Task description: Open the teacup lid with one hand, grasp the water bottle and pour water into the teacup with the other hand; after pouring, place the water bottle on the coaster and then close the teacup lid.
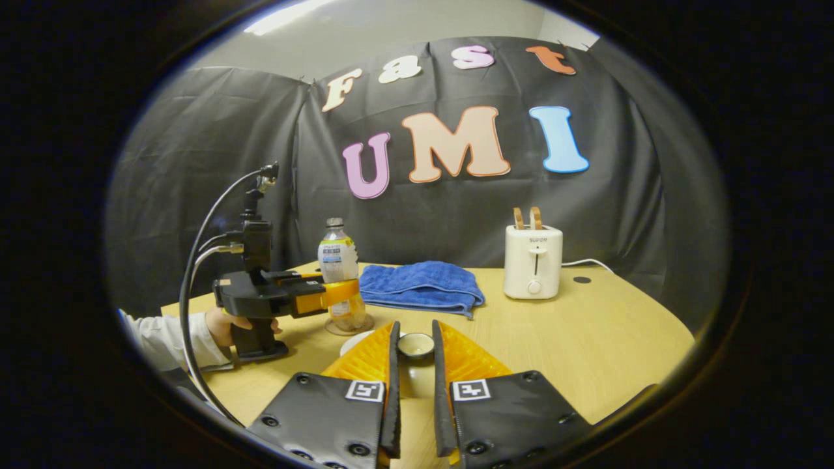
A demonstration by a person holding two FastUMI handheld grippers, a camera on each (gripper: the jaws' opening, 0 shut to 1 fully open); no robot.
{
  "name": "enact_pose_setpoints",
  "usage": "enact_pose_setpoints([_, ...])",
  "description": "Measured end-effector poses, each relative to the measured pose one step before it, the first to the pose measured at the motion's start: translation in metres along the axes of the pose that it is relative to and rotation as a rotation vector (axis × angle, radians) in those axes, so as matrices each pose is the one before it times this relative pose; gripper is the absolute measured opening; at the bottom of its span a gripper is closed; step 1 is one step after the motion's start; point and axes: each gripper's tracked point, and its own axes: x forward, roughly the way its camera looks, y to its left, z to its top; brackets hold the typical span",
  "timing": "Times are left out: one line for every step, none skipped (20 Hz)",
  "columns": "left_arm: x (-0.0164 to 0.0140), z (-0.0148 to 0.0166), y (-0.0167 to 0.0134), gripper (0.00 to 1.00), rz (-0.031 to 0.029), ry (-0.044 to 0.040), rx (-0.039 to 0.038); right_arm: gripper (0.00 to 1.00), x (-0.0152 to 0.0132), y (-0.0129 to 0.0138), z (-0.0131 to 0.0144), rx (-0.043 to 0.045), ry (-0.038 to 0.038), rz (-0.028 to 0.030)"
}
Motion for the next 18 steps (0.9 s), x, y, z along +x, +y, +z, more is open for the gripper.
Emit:
enact_pose_setpoints([-0.00246,-0.00148,-0.00066,0.64,-0.00269,0.00748,0.00098,0.22,0.00070,0.00017,-0.00013,0.00111,-0.00001,-0.00099])
enact_pose_setpoints([0.00101,-0.00129,-0.00181,0.65,-0.00530,0.00223,-0.00249,0.22,0.00013,0.00041,0.00010,0.00274,0.00010,0.00098])
enact_pose_setpoints([0.00009,-0.00208,0.00030,0.67,0.00169,0.00610,-0.00143,0.22,0.00072,0.00101,-0.00095,0.00397,0.00121,0.00247])
enact_pose_setpoints([0.00037,-0.00065,0.00107,0.67,0.00423,0.00439,-0.00004,0.22,0.00049,0.00175,0.00010,0.00283,0.00074,0.00272])
enact_pose_setpoints([0.00020,-0.00117,0.00116,0.68,0.00595,0.00251,0.00025,0.22,0.00069,0.00137,-0.00025,0.00003,0.00038,0.00289])
enact_pose_setpoints([-0.00025,-0.00067,0.00167,0.70,0.00608,0.00263,0.00181,0.22,0.00064,0.00108,-0.00024,-0.00230,0.00045,0.00266])
enact_pose_setpoints([-0.00168,0.00011,0.00132,0.77,0.00290,-0.00125,-0.00062,0.22,0.00083,0.00095,-0.00009,-0.00258,0.00006,0.00361])
enact_pose_setpoints([-0.00154,0.00052,-0.00017,0.82,0.00180,-0.00156,-0.00222,0.22,0.00042,0.00215,0.00033,-0.00193,-0.00188,0.00390])
enact_pose_setpoints([-0.00236,-0.00011,0.00078,0.93,0.00567,0.00190,-0.00145,0.22,0.00054,0.00050,0.00123,0.00052,-0.00393,0.00370])
enact_pose_setpoints([-0.00287,-0.00037,0.00071,0.95,0.00599,0.00109,-0.00010,0.22,0.00173,0.00094,0.00095,0.00378,-0.00292,0.00534])
enact_pose_setpoints([-0.00434,0.00112,0.00166,0.95,0.00718,-0.00087,-0.00008,0.22,0.00248,0.00197,0.00008,0.00666,-0.00287,0.00684])
enact_pose_setpoints([-0.00547,0.00045,0.00124,0.95,0.00648,-0.00249,-0.00218,0.22,0.00224,0.00243,0.00106,0.00656,-0.00215,0.00799])
enact_pose_setpoints([-0.00677,0.00183,0.00153,0.95,0.00813,-0.00383,-0.00147,0.22,0.00319,0.00231,0.00060,0.00558,-0.00203,0.00820])
enact_pose_setpoints([-0.00726,0.00147,0.00218,0.95,0.00754,-0.00681,-0.00067,0.22,0.00269,0.00214,-0.00018,0.00442,-0.00183,0.00721])
enact_pose_setpoints([-0.00769,0.00096,0.00123,0.95,0.00724,-0.00378,0.00054,0.23,0.00353,0.00231,-0.00150,0.00264,0.00068,0.00703])
enact_pose_setpoints([-0.00707,0.00163,0.00040,0.95,0.00618,-0.00725,-0.00142,0.23,0.00379,0.00275,-0.00091,0.00026,-0.00110,0.00721])
enact_pose_setpoints([-0.00797,0.00304,0.00156,0.95,0.00636,-0.00759,0.00112,0.23,0.00329,0.00217,-0.00188,-0.00220,0.00009,0.00373])
enact_pose_setpoints([-0.00628,0.00204,0.00255,0.95,0.01050,-0.00608,0.00854,0.24,0.00384,0.00172,-0.00203,-0.00371,0.00225,0.00294])
